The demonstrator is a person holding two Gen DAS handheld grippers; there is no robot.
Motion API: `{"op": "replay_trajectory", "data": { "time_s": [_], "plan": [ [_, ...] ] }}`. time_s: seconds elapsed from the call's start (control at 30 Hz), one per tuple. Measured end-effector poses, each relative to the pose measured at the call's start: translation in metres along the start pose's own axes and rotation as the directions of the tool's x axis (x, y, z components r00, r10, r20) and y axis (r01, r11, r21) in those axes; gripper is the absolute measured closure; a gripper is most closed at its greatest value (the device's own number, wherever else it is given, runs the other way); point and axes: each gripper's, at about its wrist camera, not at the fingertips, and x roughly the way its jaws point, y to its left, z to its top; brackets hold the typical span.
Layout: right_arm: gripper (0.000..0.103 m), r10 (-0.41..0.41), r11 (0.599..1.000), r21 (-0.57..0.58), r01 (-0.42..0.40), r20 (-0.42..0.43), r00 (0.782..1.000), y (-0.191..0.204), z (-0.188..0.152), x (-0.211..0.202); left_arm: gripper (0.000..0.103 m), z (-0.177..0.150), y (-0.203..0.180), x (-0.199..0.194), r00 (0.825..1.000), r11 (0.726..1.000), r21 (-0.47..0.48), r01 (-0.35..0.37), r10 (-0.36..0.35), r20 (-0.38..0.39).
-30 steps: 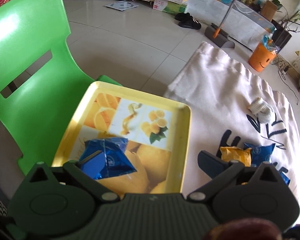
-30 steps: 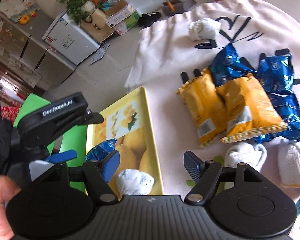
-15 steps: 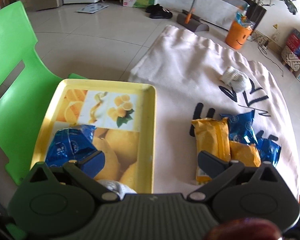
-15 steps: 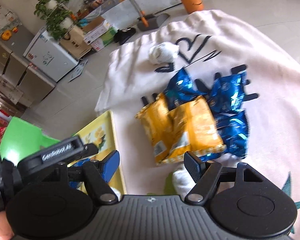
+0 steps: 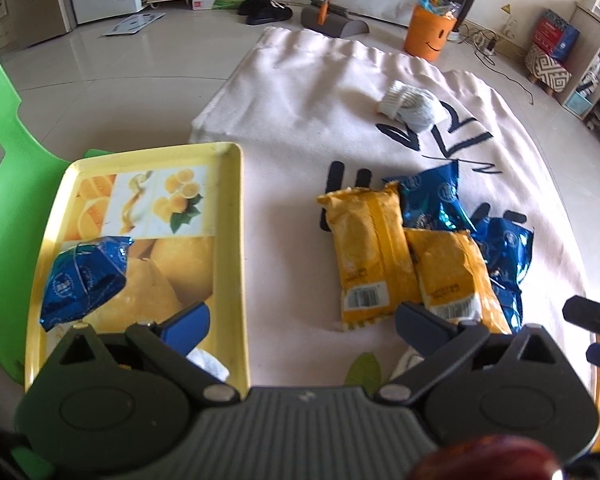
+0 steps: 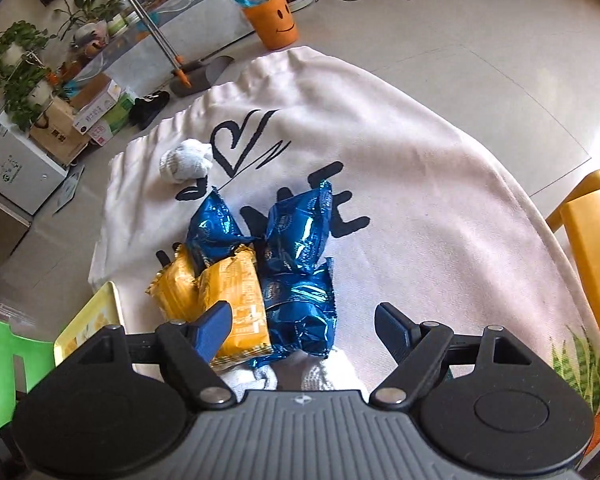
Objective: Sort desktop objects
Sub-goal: 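Move both open grippers back over the remaining pile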
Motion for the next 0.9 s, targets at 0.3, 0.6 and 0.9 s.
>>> {"op": "replay_trajectory", "data": {
  "time_s": [0.3, 0.6, 0.9],
  "plan": [
    [0.024, -0.049, 0.998, 0.035, 0.050, -0.020, 0.999, -0.015, 0.013, 0.009, 0.001, -0.010, -0.018, 0.008, 1.000, 0.999, 0.047, 0.004, -0.002, -0.030],
    [0.024, -0.036, 0.991, 0.125, 0.053, -0.131, 0.991, -0.038, 0.016, 0.038, 0.001, 0.000, -0.023, 0.010, 1.000, 0.999, -0.030, 0.018, -0.018, -0.009],
    [0.024, 0.013, 0.987, 0.159, 0.018, -0.190, 0.982, -0.046, 0.006, 0.043, 0.001, 0.006, -0.046, 0.027, 0.996, 0.992, -0.094, 0.079, -0.081, -0.020]
  ]
}}
